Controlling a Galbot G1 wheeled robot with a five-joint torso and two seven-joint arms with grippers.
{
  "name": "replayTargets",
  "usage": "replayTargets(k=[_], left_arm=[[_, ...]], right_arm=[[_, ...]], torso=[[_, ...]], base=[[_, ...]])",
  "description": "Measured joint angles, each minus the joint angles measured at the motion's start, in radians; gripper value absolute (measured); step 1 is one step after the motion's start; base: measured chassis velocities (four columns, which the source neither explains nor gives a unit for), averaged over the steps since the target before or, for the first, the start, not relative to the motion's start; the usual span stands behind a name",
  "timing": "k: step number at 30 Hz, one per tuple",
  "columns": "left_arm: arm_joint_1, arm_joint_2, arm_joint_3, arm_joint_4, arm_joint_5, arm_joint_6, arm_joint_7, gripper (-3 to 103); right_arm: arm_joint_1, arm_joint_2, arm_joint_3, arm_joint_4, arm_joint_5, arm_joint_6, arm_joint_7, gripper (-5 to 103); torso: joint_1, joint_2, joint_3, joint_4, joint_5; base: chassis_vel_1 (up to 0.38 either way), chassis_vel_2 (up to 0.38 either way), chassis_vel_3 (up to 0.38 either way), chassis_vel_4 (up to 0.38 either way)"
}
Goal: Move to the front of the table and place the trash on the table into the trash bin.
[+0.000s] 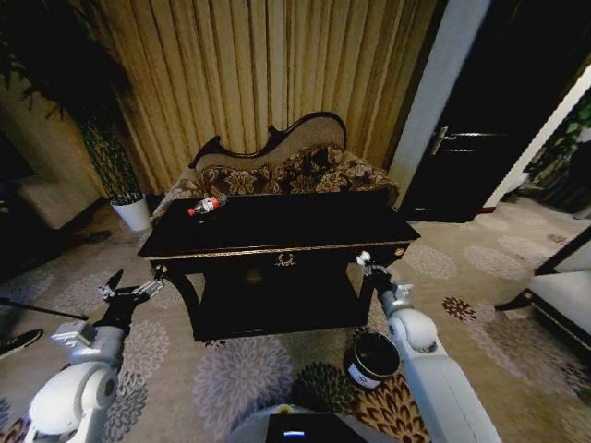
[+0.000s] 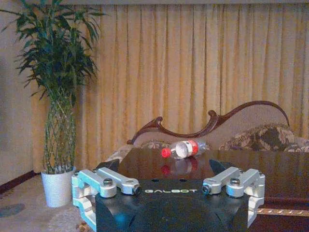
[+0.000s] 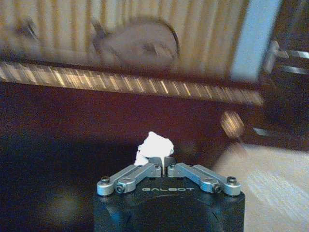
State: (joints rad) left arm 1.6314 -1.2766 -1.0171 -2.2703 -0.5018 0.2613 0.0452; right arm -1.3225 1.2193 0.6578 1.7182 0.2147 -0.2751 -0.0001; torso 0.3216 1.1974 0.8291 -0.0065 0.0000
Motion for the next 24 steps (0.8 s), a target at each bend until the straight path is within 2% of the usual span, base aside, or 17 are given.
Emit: replayTargets(k=[2,7,10,12,14,17,24], left_arm=[[0.0,0.0,-0.001,-0.002,-0.003,0.0,0.0,100],[0.002,-0.004,0.006,0.002,-0.003,-0.008,0.0,100],[0.004,-0.008,0.016,0.002,0.0,-0.013,0.0,100],[0.004,-0.008,0.017,0.003,0.001,-0.014,0.0,100],[0.003,-0.008,0.02,0.007,0.002,-0.016,0.001,100],[0.006,-0.009,0.02,0.009,0.003,-0.018,0.002,100],[0.022,-0.013,0.01,0.005,0.003,-0.028,0.003,100]], right_arm=[[-0.022,-0.003,0.014,-0.034,-0.015,-0.005,0.0,1],[-0.027,0.009,0.037,-0.142,-0.077,-0.006,0.0,1],[0.005,0.032,0.046,-0.277,-0.112,-0.001,0.0,1],[0.012,0.038,0.045,-0.308,-0.121,0.004,0.0,1],[0.047,0.057,0.041,-0.426,-0.182,0.024,0.0,1],[0.077,0.069,0.034,-0.52,-0.222,0.038,0.0,1],[0.143,0.071,0.001,-0.747,-0.235,0.081,0.0,1]], torso=[[0.0,0.0,0.0,-0.0005,0.0],[0.0,0.0,0.0,-0.0001,-0.0001],[0.0,0.0,0.0,0.0001,0.0],[0.0,0.0,0.0,0.0001,0.0],[0.0,0.0,0.0,-0.0001,-0.0001],[0.0,0.0,0.0,0.0,0.0],[0.0,0.0,0.0,-0.0003,0.0]], base=[[0.0,0.0,0.0,0.0],[0.0,0.0,0.0,0.0],[0.0,0.0,0.0,0.0],[0.0,0.0,0.0,0.0],[0.0,0.0,0.0,0.0],[0.0,0.0,0.0,0.0],[0.0,0.0,0.0,0.0]])
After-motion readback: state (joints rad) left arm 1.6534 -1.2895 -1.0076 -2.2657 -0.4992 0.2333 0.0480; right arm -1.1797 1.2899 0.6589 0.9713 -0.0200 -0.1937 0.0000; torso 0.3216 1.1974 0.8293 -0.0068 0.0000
